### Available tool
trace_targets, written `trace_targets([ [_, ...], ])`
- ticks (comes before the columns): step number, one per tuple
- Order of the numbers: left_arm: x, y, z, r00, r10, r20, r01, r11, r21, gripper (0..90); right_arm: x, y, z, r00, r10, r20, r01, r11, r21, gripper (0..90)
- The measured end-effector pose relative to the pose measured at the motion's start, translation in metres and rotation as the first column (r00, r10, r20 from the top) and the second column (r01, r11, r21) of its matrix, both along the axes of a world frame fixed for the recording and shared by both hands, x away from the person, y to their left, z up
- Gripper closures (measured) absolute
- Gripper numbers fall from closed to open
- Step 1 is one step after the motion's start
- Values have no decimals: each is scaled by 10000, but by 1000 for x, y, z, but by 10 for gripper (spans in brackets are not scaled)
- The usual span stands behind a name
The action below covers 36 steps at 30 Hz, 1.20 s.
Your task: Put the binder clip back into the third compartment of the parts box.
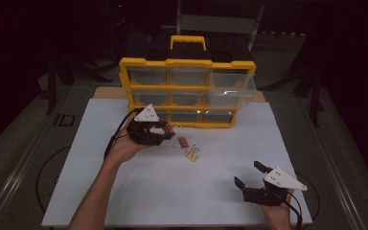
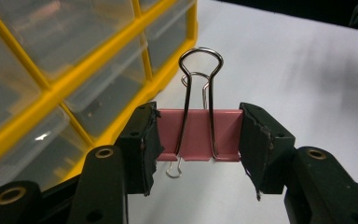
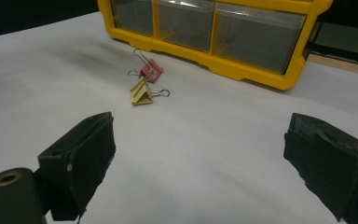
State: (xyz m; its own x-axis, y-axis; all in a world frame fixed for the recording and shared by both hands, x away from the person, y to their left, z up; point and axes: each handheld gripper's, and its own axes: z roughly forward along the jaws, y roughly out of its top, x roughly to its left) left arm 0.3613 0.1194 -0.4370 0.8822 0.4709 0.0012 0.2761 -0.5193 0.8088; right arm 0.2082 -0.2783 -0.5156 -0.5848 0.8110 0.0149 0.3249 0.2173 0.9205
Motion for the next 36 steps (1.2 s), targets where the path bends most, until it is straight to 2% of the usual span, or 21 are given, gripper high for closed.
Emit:
trace_targets([
  [5, 4, 0, 13, 9999, -124, 120, 125, 9999, -43, 501, 0, 0, 0, 10000, -1, -29, 1, 10000, -6, 85],
  [12, 9, -4, 32, 9996, -175, 212, 185, 9988, -457, 501, 0, 0, -1, 10000, -15, -54, 15, 10000, 12, 85],
  [18, 13, -11, 51, 9985, -392, 395, 406, 9986, -348, 501, 0, 0, -1, 10000, -11, -50, 12, 10000, 32, 85],
  [24, 21, -15, 71, 9973, -517, 522, 539, 9977, -410, 501, 0, 0, -1, 10000, -13, -40, 13, 10000, 45, 84],
  [25, 21, -15, 71, 9973, -517, 522, 539, 9977, -410, 501, 0, 0, -1, 10000, -13, -40, 13, 10000, 45, 84],
  [26, 24, -16, 79, 9967, -588, 566, 610, 9974, -383, 501, 0, 0, -1, 10000, -17, -34, 17, 10000, 43, 84],
  [28, 27, -17, 85, 9960, -621, 636, 643, 9974, -334, 501, 0, 0, -1, 10000, -13, -36, 13, 10000, 58, 85],
  [32, 31, -20, 97, 9957, -651, 663, 682, 9966, -457, 501, 0, 0, -1, 10000, -10, -58, 11, 10000, 68, 85],
  [36, 37, -27, 107, 9952, -693, 689, 717, 9969, -338, 501, 0, 1, -1, 9999, 31, -109, -30, 10000, 56, 85],
])
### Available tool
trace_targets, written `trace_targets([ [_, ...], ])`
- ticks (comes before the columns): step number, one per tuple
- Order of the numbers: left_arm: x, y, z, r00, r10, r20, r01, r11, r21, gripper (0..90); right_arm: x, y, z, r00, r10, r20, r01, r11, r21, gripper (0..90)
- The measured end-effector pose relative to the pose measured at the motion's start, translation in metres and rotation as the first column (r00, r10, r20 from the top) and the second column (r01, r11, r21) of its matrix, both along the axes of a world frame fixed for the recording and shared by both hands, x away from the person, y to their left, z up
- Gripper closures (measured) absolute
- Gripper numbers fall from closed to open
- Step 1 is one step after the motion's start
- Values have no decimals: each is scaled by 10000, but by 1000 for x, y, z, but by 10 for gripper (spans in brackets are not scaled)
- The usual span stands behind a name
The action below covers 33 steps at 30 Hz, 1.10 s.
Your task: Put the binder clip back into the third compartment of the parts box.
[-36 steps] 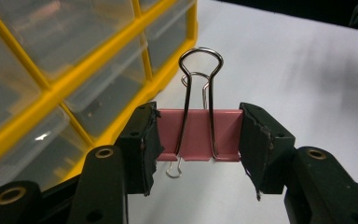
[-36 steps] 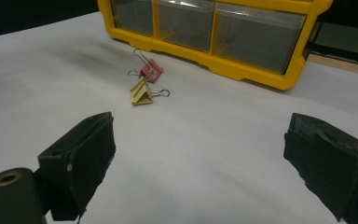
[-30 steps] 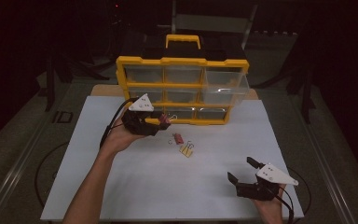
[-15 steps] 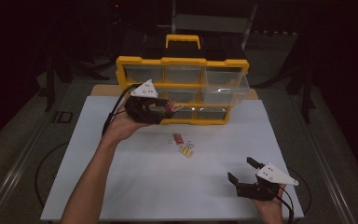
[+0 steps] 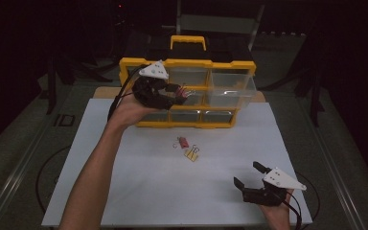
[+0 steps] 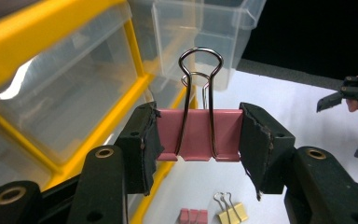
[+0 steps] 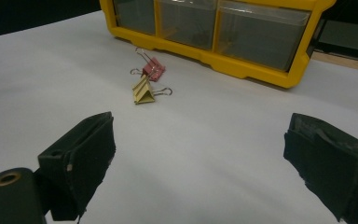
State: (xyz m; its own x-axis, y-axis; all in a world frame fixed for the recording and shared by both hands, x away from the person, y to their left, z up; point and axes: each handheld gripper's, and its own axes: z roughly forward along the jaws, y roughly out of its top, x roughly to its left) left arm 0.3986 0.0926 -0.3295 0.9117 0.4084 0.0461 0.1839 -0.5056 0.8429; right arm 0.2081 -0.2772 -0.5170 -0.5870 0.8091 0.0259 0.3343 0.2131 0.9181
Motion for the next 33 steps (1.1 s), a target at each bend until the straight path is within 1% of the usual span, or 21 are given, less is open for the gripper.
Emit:
trace_targets([
  [2, 3, -3, 5, 10000, -28, -9, 28, 10000, 9, 500, 0, 0, 0, 10000, -2, 5, 2, 10000, 7, 85],
  [3, 3, -3, 5, 10000, -28, -9, 28, 10000, 9, 501, 0, 0, 0, 10000, -2, 5, 2, 10000, 7, 85],
  [6, 10, -8, 17, 10000, -27, 28, 27, 10000, 15, 501, 0, -1, 0, 10000, -4, 30, 4, 10000, 8, 85],
  [7, 10, -8, 17, 10000, -27, 28, 27, 10000, 15, 501, 0, -1, 0, 10000, -2, 19, 2, 10000, 8, 85],
  [10, 14, -10, 24, 10000, -10, 50, 10, 10000, -24, 501, 0, -1, 0, 10000, -11, -1, 11, 10000, 6, 84],
  [12, 17, -12, 29, 9999, 26, 104, -27, 10000, 31, 501, 0, -1, 0, 10000, -3, 20, 3, 10000, -24, 85],
  [17, 20, -20, 38, 9998, -11, 175, 11, 10000, 4, 501, 0, 0, 0, 10000, 1, -3, -1, 10000, -11, 85],
  [19, 21, -24, 42, 9998, 7, 214, -5, 10000, -86, 501, 0, 0, 0, 10000, 10, -21, -10, 10000, -1, 85],
  [21, 22, -28, 45, 9998, 32, 212, -25, 9995, -326, 500, 0, 0, -1, 10000, 15, -31, -15, 10000, -7, 84],
  [22, 22, -31, 46, 9997, 3, 239, 6, 9993, -365, 500, 0, 0, -1, 10000, 17, -10, -17, 10000, -16, 84],
  [26, 22, -44, 50, 9993, -118, 344, 125, 9997, -193, 501, 0, 1, -1, 10000, 22, -5, -22, 10000, -41, 85],
  [33, 27, -69, 57, 9995, -204, 220, 206, 9998, -58, 500, 0, 1, -1, 10000, 37, -1, -37, 10000, -43, 85],
])
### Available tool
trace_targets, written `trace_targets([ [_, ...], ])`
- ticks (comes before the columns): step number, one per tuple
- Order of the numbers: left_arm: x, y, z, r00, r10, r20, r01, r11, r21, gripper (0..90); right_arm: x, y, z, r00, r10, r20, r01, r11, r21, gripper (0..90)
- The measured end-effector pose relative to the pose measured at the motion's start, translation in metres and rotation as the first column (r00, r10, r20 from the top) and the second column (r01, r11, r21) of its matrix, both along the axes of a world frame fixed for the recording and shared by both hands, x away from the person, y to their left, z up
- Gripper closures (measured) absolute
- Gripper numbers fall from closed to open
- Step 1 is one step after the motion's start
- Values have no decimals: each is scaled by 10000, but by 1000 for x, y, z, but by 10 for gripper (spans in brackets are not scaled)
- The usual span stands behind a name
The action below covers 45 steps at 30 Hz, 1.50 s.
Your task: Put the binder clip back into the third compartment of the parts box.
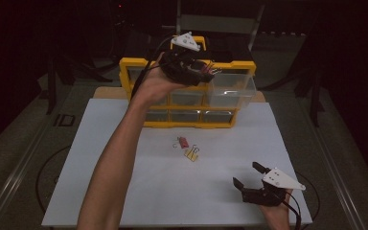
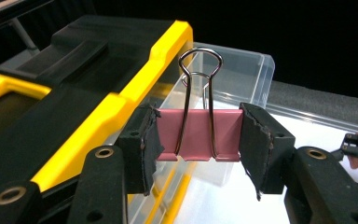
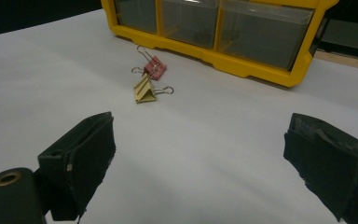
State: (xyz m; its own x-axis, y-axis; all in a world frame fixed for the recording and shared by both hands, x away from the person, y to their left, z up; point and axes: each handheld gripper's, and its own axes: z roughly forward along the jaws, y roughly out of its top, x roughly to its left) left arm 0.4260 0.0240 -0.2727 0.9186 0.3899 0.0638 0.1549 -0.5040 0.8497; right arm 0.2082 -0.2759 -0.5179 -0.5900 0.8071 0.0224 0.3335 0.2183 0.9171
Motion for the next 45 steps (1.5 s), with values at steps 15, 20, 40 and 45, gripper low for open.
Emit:
trace_targets([
  [15, 11, -35, -2, 9979, 355, -548, -351, 9993, 82, 124, -1, -1, 0, 10000, -17, 8, 17, 10000, -29, 84],
  [20, 13, -22, -8, 9940, 901, -618, -888, 9958, 241, 0, -1, -2, 0, 10000, -33, 40, 34, 10000, -29, 85],
  [40, -8, 37, -69, 9909, 1303, -344, -1292, 9911, 333, 31, -1, -1, 0, 10000, -65, 60, 65, 9999, -82, 85],
  [45, -12, 41, -82, 9899, 1392, -285, -1384, 9900, 271, 38, -1, -1, 0, 10000, -66, 56, 66, 10000, -70, 85],
])
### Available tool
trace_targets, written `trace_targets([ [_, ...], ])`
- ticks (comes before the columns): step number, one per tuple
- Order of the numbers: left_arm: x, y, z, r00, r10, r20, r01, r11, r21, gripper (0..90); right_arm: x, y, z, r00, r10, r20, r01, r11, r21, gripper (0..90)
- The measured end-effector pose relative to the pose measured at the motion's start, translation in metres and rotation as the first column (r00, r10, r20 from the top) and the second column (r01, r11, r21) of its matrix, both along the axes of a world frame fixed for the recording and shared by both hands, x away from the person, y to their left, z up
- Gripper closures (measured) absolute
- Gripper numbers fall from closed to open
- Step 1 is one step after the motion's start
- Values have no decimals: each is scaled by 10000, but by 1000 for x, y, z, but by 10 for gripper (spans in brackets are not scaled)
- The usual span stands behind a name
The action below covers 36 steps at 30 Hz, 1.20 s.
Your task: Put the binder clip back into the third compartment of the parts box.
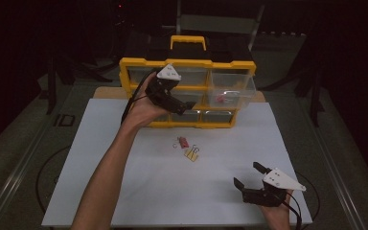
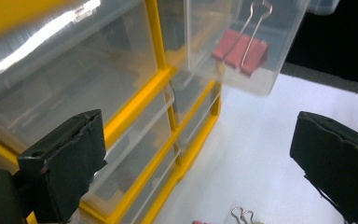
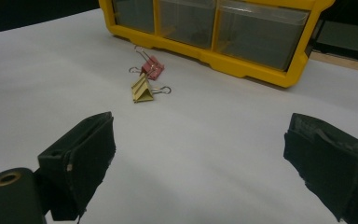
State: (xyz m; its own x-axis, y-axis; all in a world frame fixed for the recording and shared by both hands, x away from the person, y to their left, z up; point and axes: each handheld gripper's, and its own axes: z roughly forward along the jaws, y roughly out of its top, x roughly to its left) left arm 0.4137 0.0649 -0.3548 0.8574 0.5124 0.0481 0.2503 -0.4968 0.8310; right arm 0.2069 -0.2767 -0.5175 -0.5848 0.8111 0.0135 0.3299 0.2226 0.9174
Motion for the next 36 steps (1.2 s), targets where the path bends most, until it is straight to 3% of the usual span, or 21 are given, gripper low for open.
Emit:
trace_targets([
  [2, -3, 1, -11, 10000, -42, 3, 42, 9998, 188, 30, 0, 0, 0, 10000, -8, -7, 8, 10000, -22, 85],
  [10, -6, 3, -32, 9997, -130, -183, 135, 9996, 234, 16, 0, 1, 0, 10000, 27, 17, -27, 10000, -37, 85],
  [16, -6, 5, -57, 9984, -272, -487, 283, 9994, 217, 4, 0, 1, 0, 10000, 55, 21, -55, 10000, -13, 85],
  [26, -8, 8, -82, 9972, -265, -705, 295, 9987, 427, 0, 0, 0, 0, 10000, 18, 26, -18, 10000, -35, 85],
  [28, -10, 10, -94, 9961, -221, -852, 266, 9983, 514, 0, 0, 1, 0, 10000, 42, 18, -42, 10000, -43, 85],
  [36, -10, 12, -118, 9919, -256, -1246, 345, 9970, 692, 0, 0, 1, 0, 10000, 21, 26, -21, 10000, -56, 85],
])
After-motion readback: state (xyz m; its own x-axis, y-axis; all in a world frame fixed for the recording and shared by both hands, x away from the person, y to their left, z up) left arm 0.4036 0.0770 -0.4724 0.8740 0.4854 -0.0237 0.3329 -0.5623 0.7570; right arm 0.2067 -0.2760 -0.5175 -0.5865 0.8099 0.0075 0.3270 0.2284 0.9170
